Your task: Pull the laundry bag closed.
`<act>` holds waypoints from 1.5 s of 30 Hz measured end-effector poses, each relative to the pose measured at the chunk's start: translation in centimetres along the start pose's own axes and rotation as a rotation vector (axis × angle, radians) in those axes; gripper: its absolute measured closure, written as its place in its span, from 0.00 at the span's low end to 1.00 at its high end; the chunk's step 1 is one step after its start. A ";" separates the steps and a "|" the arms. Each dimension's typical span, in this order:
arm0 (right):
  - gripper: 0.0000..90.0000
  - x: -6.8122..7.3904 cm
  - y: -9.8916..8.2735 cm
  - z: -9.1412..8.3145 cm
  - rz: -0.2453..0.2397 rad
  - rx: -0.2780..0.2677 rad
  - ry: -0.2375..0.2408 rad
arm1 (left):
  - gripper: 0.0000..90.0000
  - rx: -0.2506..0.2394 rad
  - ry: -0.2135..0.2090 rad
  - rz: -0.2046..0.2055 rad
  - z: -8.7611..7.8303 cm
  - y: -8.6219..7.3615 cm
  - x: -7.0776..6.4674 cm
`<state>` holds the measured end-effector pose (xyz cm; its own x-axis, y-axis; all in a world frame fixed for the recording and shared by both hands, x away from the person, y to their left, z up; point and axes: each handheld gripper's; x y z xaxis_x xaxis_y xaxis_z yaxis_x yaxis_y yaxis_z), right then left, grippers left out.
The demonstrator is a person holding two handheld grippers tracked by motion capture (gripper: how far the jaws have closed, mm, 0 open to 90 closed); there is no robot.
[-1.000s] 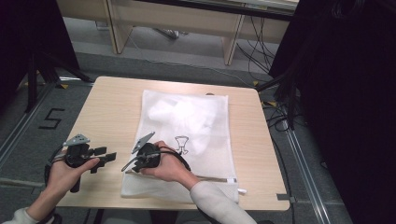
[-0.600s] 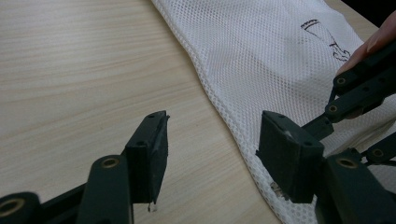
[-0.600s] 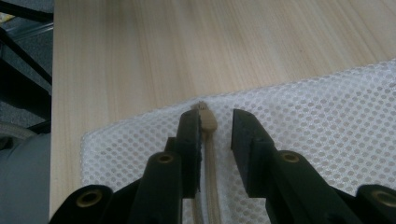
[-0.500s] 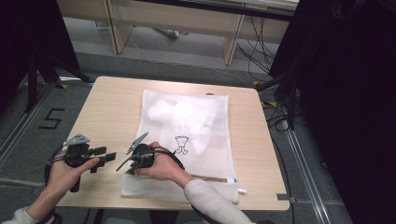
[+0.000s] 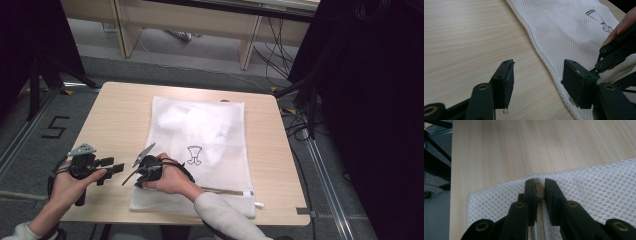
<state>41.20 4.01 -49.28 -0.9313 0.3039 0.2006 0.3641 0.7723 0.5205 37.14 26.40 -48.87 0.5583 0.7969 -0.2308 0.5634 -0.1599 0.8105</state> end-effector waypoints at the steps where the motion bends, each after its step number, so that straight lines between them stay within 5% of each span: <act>1: 0.91 0.1 0.0 -0.1 0.000 0.002 -0.008 | 0.47 0.001 -0.001 -0.001 0.0 0.0 0.0; 9: 0.91 0.7 0.3 -1.4 -0.034 -0.030 -0.025 | 0.50 0.016 -0.044 -0.029 0.4 0.0 -0.2; 13: 0.91 1.0 0.4 -2.0 -0.040 -0.043 -0.033 | 0.50 0.028 -0.072 -0.097 0.8 0.1 -0.3; 19: 0.91 1.5 0.2 -3.0 -0.063 -0.071 -0.050 | 0.51 0.063 -0.126 -0.147 1.8 0.5 -0.6; 32: 0.91 2.2 -0.2 -4.1 -0.090 -0.096 -0.082 | 0.53 0.133 -0.198 -0.205 4.1 1.9 -2.1; 45: 0.91 2.4 -0.5 -4.2 -0.089 -0.104 -0.090 | 0.63 0.193 -0.190 -0.214 5.0 2.3 -2.4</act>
<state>38.76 2.01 -45.60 -0.9543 0.2887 0.0772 0.2732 0.7382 0.6168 40.10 21.21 -49.13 0.5080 0.7045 -0.4956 0.7748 -0.1223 0.6203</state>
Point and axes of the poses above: each handheld gripper's, and its own axes: z roughly forward along the jaws, y roughly out of its top, x roughly to its left, and after that the axes turned 6 degrees about z, right-handed
